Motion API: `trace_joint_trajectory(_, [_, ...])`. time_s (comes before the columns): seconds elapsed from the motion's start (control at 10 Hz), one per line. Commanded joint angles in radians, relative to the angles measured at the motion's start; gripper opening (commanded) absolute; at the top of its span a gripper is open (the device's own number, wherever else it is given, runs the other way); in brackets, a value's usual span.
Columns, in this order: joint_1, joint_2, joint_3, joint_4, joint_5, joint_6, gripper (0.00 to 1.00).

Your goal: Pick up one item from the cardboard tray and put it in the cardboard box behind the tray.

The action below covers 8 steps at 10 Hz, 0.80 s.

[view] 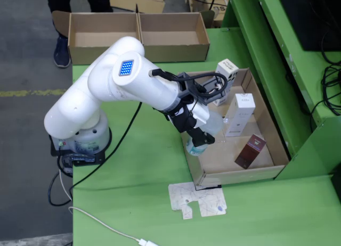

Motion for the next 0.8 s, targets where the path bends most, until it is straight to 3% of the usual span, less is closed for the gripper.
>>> trace_joint_trajectory(0.0, [-0.02,0.067,0.023,-0.021,0.019,-0.021,0.0])
trace_joint_trajectory(0.7, [-0.012,0.127,0.089,-0.204,0.026,-0.057,0.0])
